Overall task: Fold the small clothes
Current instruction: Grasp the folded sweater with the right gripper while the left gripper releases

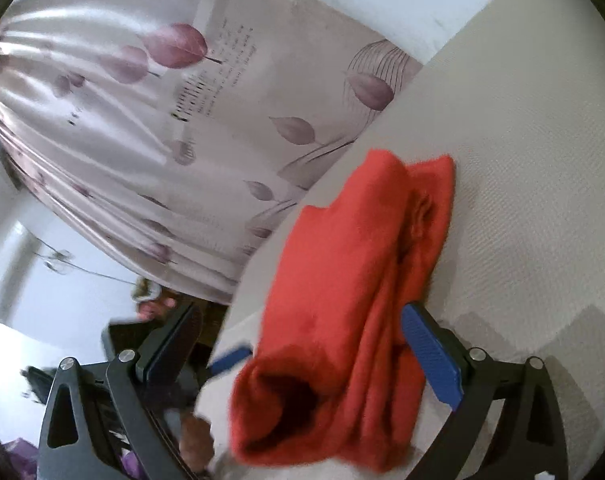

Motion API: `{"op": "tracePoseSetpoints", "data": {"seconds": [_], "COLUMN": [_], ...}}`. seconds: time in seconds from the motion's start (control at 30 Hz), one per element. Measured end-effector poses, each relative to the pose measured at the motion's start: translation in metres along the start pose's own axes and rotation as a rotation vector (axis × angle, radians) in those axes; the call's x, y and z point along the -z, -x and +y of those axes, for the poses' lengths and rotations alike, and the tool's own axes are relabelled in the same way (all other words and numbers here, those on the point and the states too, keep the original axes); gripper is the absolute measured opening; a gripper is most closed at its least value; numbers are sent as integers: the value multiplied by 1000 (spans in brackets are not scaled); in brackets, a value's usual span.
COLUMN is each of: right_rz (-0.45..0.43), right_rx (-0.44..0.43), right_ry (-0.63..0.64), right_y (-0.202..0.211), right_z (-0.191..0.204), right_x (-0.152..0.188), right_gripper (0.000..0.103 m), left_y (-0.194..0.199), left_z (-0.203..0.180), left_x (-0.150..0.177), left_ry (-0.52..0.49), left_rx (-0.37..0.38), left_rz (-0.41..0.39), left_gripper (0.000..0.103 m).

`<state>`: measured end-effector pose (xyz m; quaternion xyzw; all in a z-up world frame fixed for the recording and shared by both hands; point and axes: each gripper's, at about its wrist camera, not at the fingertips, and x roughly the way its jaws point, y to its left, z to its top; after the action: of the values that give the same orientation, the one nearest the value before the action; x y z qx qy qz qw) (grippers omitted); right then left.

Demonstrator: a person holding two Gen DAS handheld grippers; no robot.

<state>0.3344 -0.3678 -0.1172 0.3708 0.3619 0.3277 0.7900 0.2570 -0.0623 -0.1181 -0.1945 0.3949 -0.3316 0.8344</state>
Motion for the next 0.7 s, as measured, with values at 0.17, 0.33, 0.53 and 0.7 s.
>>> {"op": "tracePoseSetpoints", "data": {"seconds": [0.17, 0.33, 0.53, 0.7], "right_rz": [77, 141, 90, 99], "right_rx": [136, 248, 177, 137], "right_ry": [63, 138, 214, 3], "right_y": [-31, -58, -54, -45], "right_z": [2, 7, 15, -41], "right_x": [-27, -45, -61, -47], "right_gripper": [53, 17, 14, 21], "left_y": [-9, -19, -26, -19], "left_z": [-7, -25, -35, -29], "left_x": [19, 25, 31, 31], "left_ry": [-31, -130, -176, -142], "left_rx": [0, 15, 35, 69], "left_rz": [-18, -5, 29, 26], "left_gripper": [80, 80, 80, 80]}}
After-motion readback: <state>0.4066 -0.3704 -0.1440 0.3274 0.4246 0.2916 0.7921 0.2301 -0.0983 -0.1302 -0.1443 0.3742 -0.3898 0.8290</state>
